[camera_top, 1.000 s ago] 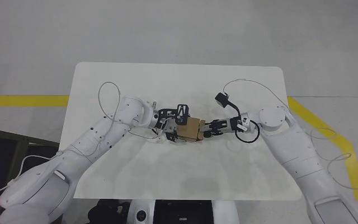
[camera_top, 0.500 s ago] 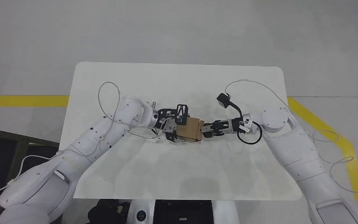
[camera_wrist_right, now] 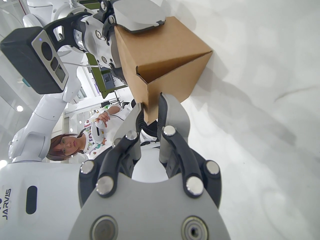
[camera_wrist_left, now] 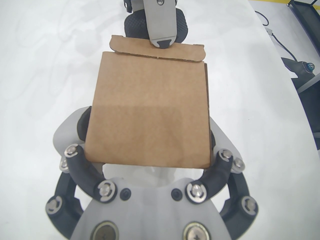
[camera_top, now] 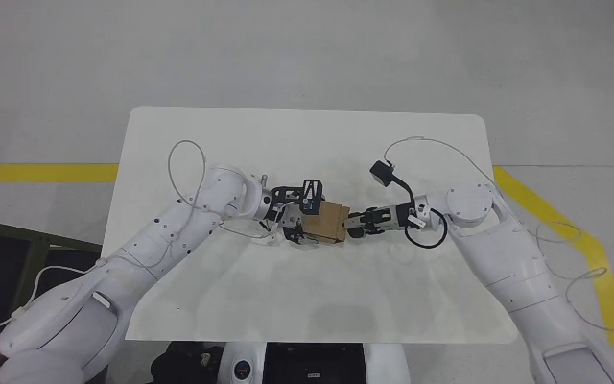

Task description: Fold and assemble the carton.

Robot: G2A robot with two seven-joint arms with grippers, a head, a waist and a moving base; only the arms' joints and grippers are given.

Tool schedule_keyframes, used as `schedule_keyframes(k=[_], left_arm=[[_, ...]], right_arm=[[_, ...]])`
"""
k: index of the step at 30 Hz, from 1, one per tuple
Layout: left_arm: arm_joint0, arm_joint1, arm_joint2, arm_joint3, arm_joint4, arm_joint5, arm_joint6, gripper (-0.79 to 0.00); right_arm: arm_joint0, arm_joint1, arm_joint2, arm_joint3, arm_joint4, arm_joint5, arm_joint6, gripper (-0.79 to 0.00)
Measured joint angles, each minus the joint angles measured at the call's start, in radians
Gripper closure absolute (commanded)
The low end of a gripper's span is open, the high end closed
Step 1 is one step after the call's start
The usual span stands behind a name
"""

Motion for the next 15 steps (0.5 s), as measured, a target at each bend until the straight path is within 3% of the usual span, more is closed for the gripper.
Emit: schedule_keyframes(k=[15], left_arm=[[-0.004, 0.002, 0.01, 0.0, -0.008, 0.0, -0.002, -0.785]], right_arm=[[-0.01, 0.006, 0.012, -0.007, -0.004, 0.003, -0.007, -0.089]])
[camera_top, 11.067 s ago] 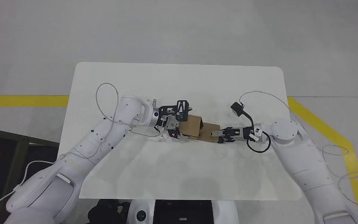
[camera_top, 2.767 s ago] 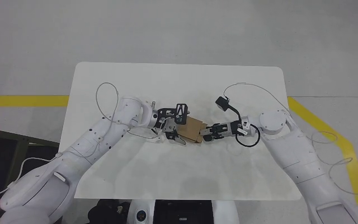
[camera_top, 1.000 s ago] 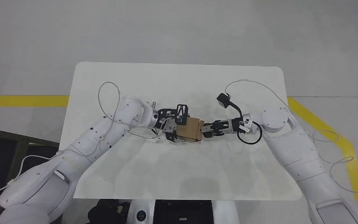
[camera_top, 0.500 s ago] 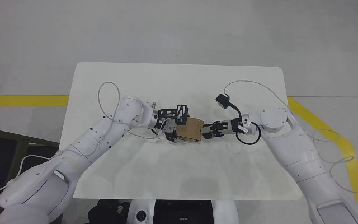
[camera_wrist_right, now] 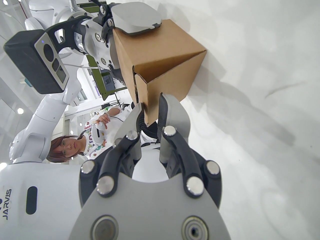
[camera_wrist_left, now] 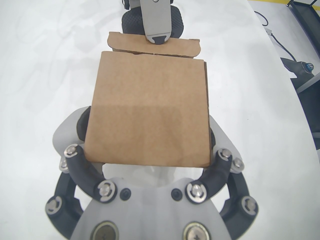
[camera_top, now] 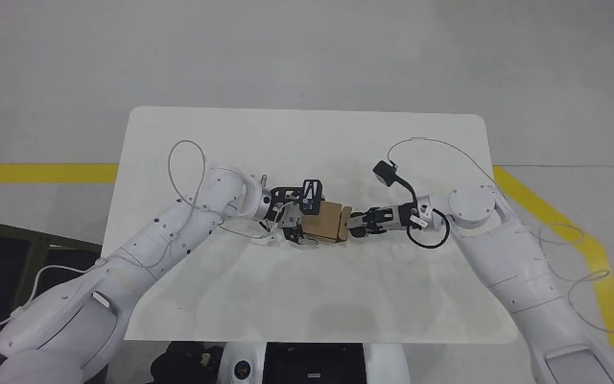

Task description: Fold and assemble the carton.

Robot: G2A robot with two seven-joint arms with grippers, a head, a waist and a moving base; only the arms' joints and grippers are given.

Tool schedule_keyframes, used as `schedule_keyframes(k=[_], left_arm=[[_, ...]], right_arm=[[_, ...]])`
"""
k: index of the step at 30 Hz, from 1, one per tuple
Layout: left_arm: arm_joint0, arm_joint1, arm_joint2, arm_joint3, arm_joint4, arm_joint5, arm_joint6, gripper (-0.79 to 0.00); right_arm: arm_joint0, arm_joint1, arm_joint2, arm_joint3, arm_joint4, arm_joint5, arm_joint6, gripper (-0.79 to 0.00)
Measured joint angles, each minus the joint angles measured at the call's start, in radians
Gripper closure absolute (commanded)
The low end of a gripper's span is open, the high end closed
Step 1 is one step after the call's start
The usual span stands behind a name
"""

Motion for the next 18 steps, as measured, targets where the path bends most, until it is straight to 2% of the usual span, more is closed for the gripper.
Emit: schedule_keyframes(k=[18], left_arm=[[-0.004, 0.0, 0.008, -0.003, -0.002, 0.0, 0.006, -0.785]], right_arm=[[0.036, -0.012, -0.039, -0.003, -0.007, 0.015, -0.011, -0.08]])
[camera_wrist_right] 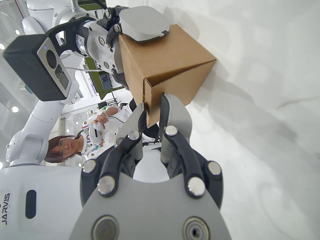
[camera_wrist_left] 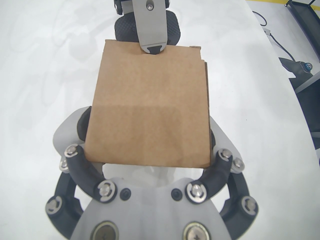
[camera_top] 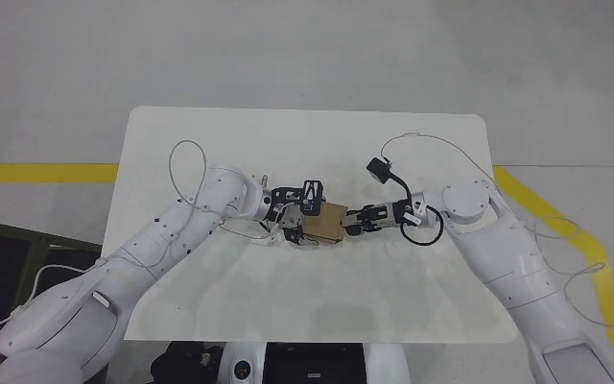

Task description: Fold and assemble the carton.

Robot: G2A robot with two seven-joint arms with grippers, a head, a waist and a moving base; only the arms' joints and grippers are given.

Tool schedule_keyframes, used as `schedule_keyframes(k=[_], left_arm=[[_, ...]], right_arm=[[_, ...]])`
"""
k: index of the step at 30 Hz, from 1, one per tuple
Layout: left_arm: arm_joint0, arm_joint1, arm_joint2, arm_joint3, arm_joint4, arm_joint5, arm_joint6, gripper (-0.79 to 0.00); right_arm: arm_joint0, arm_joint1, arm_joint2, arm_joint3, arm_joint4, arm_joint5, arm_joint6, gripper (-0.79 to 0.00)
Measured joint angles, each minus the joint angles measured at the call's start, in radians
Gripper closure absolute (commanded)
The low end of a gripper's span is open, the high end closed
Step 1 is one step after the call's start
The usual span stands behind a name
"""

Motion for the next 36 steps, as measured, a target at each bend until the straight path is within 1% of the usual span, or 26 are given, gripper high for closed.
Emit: schedule_keyframes(k=[6, 8, 12, 16, 20, 23, 29, 36], left_arm=[[-0.002, 0.0, 0.002, 0.0, 0.001, 0.0, 0.001, -0.785], [-0.002, 0.0, 0.002, 0.0, 0.002, 0.0, 0.002, -0.785], [-0.002, 0.0, 0.003, 0.001, 0.001, 0.0, 0.003, -0.785], [-0.003, 0.0, 0.004, 0.003, -0.001, 0.0, 0.0, -0.785], [-0.005, -0.001, 0.008, 0.004, -0.003, 0.0, -0.003, -0.785], [-0.007, -0.001, 0.011, 0.004, -0.005, 0.0, -0.004, -0.785], [-0.012, -0.003, 0.016, 0.007, -0.008, 0.0, -0.006, -0.785], [-0.016, -0.003, 0.023, 0.009, -0.011, 0.0, -0.005, -0.785]], right_arm=[[0.015, -0.008, -0.019, 0.001, 0.005, 0.001, -0.003, -0.095], [0.019, -0.009, -0.02, 0.005, 0.008, -0.003, -0.003, -0.114], [0.017, -0.007, -0.011, 0.015, 0.019, -0.014, 0.005, -0.154], [0.001, 0.001, 0.011, 0.013, 0.03, -0.025, 0.017, -0.16], [-0.016, 0.007, 0.029, 0.0, 0.044, -0.039, 0.028, -0.123], [-0.028, 0.01, 0.04, -0.013, 0.055, -0.048, 0.031, 0.0], [-0.051, 0.017, 0.05, -0.023, 0.046, -0.045, 0.033, 0.0], [-0.055, 0.012, 0.026, -0.027, 0.037, -0.036, 0.021, 0.0]])
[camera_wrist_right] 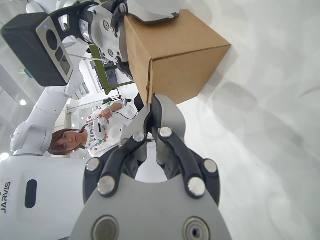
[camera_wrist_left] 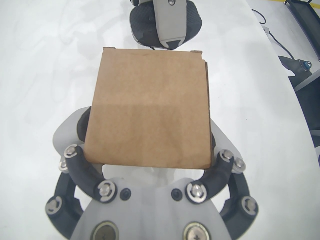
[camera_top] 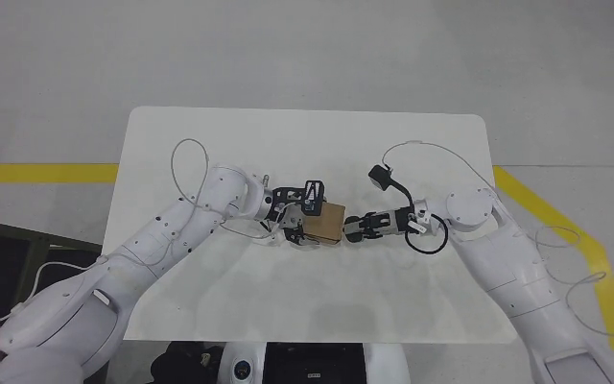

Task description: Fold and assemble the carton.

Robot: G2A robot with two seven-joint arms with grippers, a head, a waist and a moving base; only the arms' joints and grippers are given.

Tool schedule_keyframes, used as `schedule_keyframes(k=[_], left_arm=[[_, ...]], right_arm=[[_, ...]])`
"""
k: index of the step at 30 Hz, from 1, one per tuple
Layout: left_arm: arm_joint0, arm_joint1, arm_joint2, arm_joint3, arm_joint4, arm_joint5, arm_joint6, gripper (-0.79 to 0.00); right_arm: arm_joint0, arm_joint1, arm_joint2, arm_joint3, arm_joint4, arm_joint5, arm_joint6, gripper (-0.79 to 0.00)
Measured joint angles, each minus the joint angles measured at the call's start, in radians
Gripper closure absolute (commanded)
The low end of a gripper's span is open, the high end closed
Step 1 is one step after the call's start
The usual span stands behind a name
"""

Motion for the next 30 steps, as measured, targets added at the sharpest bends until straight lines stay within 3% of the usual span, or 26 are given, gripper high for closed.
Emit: schedule_keyframes(k=[18, 21, 22, 23, 30], left_arm=[[-0.001, 0.002, -0.004, 0.009, -0.003, 0.0, 0.003, -0.785], [0.0, 0.004, -0.016, 0.011, -0.003, 0.0, 0.009, -0.785], [0.001, 0.004, -0.019, 0.01, -0.003, 0.0, 0.011, -0.785], [0.003, 0.005, -0.022, 0.008, -0.004, 0.0, 0.015, -0.785], [0.003, 0.029, -0.036, -0.015, -0.007, 0.0, 0.066, -0.785]], right_arm=[[0.014, -0.001, 0.002, 0.014, 0.007, -0.011, -0.001, -0.006], [-0.003, 0.011, 0.042, -0.012, 0.006, -0.038, 0.004, -0.215], [-0.009, 0.015, 0.055, -0.02, 0.006, -0.054, 0.008, -0.385], [-0.019, 0.021, 0.074, -0.03, 0.007, -0.077, 0.012, -0.785], [-0.08, 0.044, 0.158, -0.071, 0.014, -0.191, -0.004, -0.785]])
